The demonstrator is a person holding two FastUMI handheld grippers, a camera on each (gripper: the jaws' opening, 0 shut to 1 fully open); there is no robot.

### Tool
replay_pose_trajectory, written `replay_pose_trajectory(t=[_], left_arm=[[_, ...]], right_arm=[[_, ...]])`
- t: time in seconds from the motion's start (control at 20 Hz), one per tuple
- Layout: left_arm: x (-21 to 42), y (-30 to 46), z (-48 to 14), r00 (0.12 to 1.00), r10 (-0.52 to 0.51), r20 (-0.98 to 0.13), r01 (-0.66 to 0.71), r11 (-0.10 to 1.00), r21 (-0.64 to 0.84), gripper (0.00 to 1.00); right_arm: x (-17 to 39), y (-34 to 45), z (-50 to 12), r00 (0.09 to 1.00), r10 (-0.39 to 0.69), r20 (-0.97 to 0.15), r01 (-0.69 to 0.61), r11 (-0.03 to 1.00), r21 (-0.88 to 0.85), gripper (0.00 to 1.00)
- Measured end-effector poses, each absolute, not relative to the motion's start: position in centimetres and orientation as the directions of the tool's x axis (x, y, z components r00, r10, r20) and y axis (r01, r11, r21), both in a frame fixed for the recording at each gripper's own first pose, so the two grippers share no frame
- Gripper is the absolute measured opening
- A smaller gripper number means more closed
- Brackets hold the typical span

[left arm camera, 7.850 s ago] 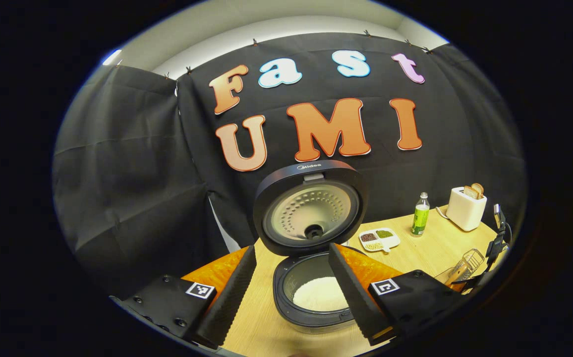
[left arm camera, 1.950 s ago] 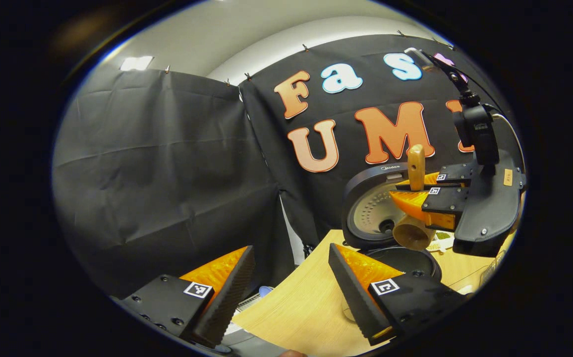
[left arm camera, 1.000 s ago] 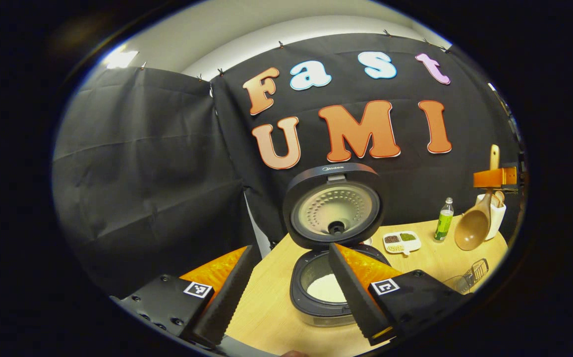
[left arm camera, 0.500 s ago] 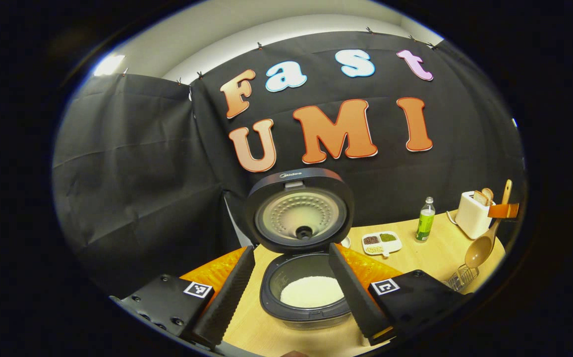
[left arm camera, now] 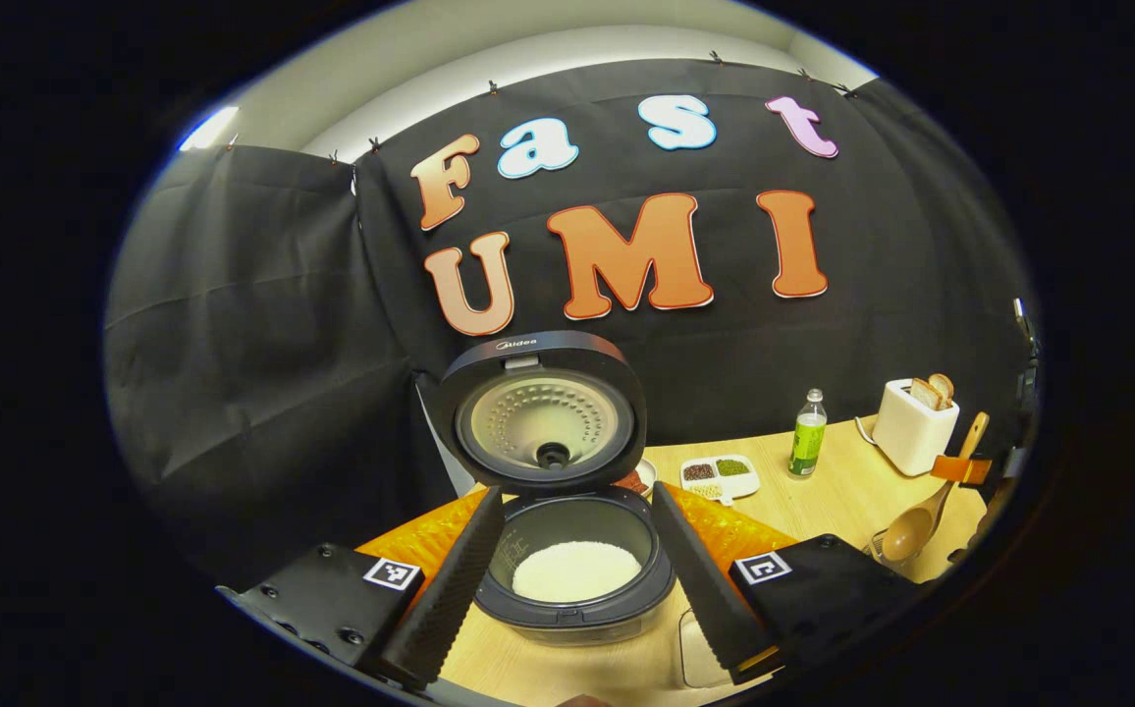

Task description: Close the left gripper, press the button to open the rice cooker; take a wooden spoon from the chopstick holder with the right hand, scoop a spoonful of rice and pour it into the rice cooker, then put the wooden spoon back into the chopstick holder.

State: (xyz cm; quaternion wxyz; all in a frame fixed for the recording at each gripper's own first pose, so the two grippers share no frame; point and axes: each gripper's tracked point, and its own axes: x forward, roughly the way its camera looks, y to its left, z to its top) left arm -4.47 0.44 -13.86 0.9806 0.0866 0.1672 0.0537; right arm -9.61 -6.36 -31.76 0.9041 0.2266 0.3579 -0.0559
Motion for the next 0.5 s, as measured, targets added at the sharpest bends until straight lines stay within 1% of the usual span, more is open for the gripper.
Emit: replay_pose_trajectory(t=[0.05,0.1,0.5], left_arm=[[-4.6,0.4,-13.9,0.938,0.140,-0.318,-0.082,0.979,0.188,0.94],[-4.7,0.4,-13.9,0.937,0.146,-0.319,-0.089,0.978,0.187,1.00],[-5.9,1.1,-14.4,0.926,0.193,-0.323,-0.139,0.973,0.183,1.00]], right_arm=[[-9.9,-6.1,-32.3,0.728,0.070,-0.682,0.262,0.891,0.371,0.12],[-9.9,-6.0,-32.7,0.720,0.075,-0.690,0.258,0.894,0.366,0.12],[-11.2,-5.6,-35.5,0.658,0.104,-0.746,0.212,0.924,0.317,0.12]])
